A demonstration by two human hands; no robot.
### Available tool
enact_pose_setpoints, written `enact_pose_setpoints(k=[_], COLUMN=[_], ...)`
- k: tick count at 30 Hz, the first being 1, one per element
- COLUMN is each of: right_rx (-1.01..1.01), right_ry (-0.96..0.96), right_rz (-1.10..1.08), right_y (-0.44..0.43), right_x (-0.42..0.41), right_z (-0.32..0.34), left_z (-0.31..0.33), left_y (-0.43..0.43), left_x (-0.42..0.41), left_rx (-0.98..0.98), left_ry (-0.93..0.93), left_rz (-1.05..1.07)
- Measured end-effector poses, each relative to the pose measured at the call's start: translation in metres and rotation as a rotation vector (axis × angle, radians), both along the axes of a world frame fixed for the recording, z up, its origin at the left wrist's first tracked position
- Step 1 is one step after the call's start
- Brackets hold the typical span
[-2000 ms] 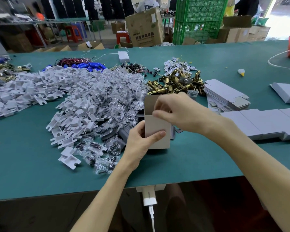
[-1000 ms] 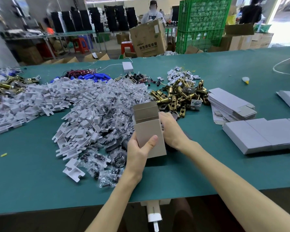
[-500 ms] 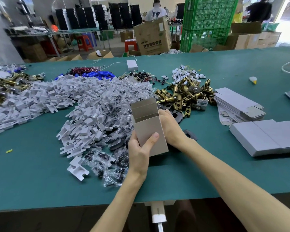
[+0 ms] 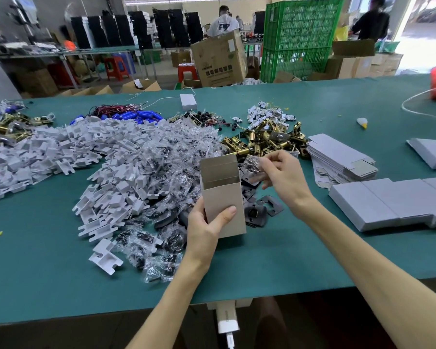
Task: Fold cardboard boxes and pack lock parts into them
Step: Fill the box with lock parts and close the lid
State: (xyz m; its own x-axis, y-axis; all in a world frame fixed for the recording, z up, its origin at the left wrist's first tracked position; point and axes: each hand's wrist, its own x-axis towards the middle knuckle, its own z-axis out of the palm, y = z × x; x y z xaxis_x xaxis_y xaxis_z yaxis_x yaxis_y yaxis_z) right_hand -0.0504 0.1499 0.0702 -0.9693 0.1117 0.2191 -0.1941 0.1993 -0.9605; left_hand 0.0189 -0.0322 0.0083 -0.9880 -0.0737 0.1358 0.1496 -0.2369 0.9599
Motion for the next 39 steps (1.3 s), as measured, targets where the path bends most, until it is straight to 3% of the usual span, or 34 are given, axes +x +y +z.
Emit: enact_pose_setpoints(k=[4, 7, 13, 18, 24, 39], right_rx=[-0.159, -0.147, 0.193, 0.449, 0.6, 0.548], right_ry=[0.007, 0.119, 0.418, 0.54, 0.566, 0.495], right_rz=[0.069, 0.064, 0.108, 0.154, 0.157, 0.1], right_y=[0.005, 0.004, -0.017, -0.033, -0.038, -0.027], right_x=[0.019, 0.03, 0.04, 0.042, 0.041, 0.047], right_z=[0.019, 0.033, 0.049, 0.042, 0.024, 0.02], left_z=[0.0, -0.001, -0.003, -0.003, -0.006, -0.006], left_y=[0.001, 0.001, 0.001, 0.003, 0.002, 0.002], left_x=[0.0, 0.0, -0.001, -0.001, -0.004, -0.004], left_rx=[-0.028, -0.053, -0.101, -0.126, -0.135, -0.115], left_ry=[0.0, -0.011, -0.029, -0.025, -0.016, 0.008], left_rz=[-0.01, -0.023, -0.074, -0.077, -0.075, -0.091])
